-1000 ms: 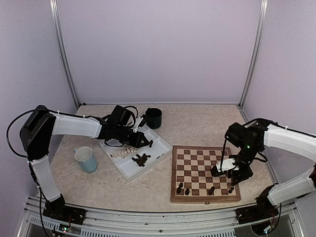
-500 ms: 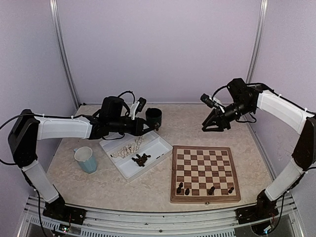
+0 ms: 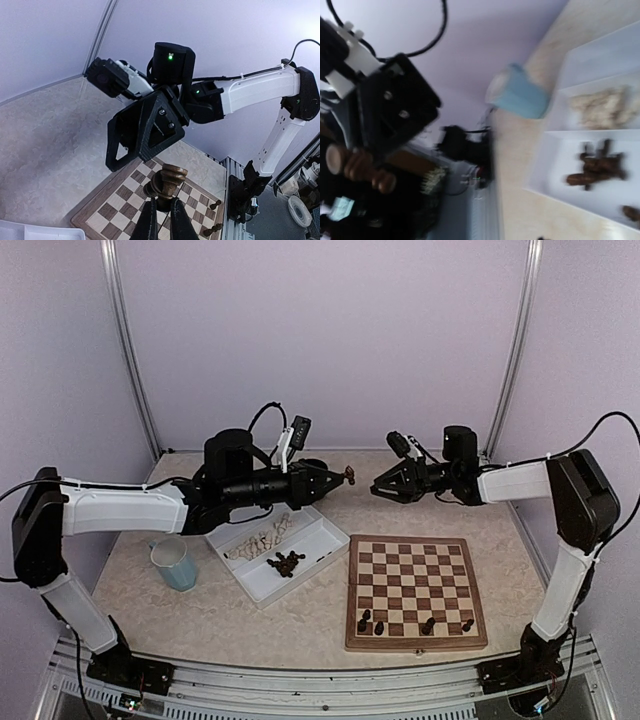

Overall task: Set up the chess pieces on the board
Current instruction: Pass from the left arm to the right

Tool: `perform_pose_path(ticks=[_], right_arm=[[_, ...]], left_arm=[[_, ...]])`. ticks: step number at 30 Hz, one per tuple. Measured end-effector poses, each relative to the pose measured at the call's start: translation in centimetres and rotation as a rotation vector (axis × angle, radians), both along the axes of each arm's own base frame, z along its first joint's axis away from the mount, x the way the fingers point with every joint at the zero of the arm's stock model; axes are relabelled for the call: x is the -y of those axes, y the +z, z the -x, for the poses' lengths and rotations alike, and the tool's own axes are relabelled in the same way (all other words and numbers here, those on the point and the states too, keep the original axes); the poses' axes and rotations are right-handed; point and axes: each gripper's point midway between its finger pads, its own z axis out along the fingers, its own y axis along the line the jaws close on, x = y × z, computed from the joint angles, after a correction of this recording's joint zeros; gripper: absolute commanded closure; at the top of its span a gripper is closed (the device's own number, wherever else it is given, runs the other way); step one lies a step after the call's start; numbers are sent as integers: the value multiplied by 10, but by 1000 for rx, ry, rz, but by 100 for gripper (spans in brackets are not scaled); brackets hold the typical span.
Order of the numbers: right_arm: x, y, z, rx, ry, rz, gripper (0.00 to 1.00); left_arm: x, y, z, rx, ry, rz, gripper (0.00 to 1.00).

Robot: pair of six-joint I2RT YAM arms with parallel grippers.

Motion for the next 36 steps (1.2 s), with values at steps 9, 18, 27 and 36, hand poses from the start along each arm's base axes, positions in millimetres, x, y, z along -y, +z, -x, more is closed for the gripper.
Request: perform_pose_path(ticks=[9, 18, 27, 36], right_arm=[[-22, 24, 20, -65, 125, -87, 49], [-34, 46, 47, -24, 211, -127, 52], [-33, 50, 51, -12, 223, -132, 66], [-32, 50, 49, -12, 219, -132, 75]], left_arm=[[8, 13, 4, 21, -11, 62, 94], [16, 0, -2, -11, -10, 63, 94], [18, 4, -2, -8, -17, 88, 94], [18, 7, -2, -4, -20, 98, 94]])
